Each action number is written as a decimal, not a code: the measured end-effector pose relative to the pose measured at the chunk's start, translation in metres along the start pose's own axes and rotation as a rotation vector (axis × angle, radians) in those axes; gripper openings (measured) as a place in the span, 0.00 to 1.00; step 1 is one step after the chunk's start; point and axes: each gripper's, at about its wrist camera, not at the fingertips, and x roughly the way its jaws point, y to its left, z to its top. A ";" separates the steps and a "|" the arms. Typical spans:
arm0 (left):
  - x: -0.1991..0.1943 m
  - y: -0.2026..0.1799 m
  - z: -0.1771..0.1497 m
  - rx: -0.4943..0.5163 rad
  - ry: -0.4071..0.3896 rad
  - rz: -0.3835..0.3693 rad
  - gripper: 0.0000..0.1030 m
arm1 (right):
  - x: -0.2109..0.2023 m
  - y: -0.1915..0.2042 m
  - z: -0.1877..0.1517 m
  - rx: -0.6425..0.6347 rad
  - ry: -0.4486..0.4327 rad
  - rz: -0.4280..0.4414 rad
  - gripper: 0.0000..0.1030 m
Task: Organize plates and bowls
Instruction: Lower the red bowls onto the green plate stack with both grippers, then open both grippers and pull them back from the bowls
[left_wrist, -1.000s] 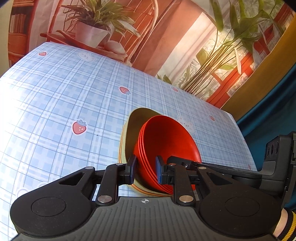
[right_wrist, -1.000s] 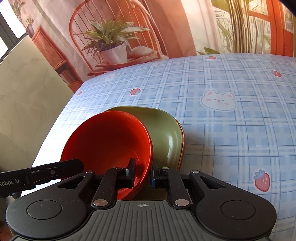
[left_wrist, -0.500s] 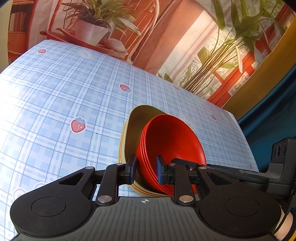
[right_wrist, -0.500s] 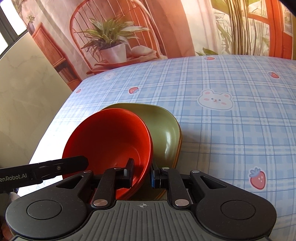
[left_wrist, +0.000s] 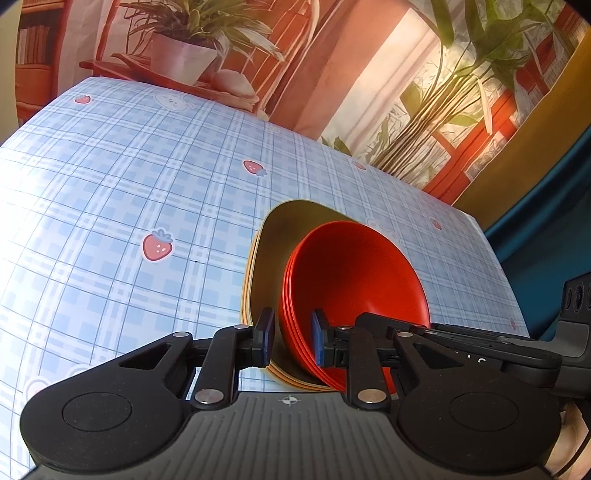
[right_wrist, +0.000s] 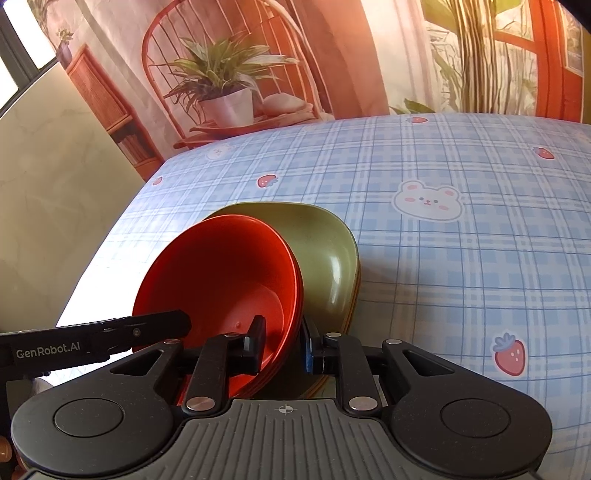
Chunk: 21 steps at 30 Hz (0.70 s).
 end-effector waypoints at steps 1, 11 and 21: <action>0.000 -0.001 0.000 0.000 0.000 0.003 0.23 | 0.000 0.000 0.000 0.000 -0.001 -0.001 0.18; -0.006 -0.012 0.001 0.040 -0.020 0.043 0.34 | -0.017 0.003 -0.001 -0.061 -0.057 -0.040 0.21; -0.043 -0.032 0.000 0.109 -0.100 0.104 0.66 | -0.044 0.004 -0.004 -0.091 -0.116 -0.071 0.47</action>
